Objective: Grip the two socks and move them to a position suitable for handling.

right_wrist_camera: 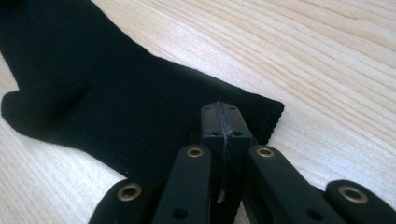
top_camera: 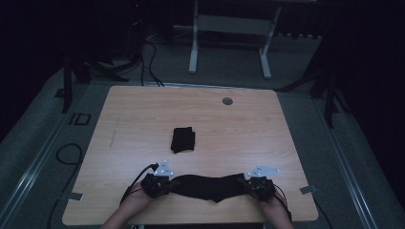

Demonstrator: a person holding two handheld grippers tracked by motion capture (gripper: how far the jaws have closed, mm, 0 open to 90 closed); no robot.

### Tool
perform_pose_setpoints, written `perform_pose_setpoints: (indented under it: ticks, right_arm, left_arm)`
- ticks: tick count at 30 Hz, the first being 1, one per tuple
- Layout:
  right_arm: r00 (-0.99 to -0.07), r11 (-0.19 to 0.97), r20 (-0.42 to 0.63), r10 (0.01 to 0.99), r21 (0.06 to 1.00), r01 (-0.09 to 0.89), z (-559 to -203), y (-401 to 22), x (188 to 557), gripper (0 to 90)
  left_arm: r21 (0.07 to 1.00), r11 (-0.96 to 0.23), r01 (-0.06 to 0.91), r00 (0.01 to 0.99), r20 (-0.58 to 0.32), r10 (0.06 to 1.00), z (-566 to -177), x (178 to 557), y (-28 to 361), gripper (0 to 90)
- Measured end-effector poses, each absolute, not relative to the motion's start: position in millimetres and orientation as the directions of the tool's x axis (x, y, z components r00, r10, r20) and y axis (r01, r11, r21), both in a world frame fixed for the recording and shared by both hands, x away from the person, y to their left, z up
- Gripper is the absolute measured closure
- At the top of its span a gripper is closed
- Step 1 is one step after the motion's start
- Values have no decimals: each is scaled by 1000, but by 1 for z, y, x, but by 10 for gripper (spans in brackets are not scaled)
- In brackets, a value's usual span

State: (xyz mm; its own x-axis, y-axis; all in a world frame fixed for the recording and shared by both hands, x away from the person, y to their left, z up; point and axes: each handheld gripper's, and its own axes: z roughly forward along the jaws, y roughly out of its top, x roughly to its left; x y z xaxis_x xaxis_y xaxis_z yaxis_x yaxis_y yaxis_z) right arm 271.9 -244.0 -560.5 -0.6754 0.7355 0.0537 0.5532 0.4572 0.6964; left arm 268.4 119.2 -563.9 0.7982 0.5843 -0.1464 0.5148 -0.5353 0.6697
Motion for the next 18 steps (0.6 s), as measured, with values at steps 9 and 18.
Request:
perform_pose_setpoints:
  ticks: [9,18]
  right_arm:
    - [-675,434,88,733,703,563,-551,-243,274,856]
    - [-701,414,91,707,751,515,-519,-228,284,644]
  left_arm:
    - [671,-533,516,801,-157,578,-562,269,120,840]
    - [743,-463,483,772,-112,626,-544,258,132,399]
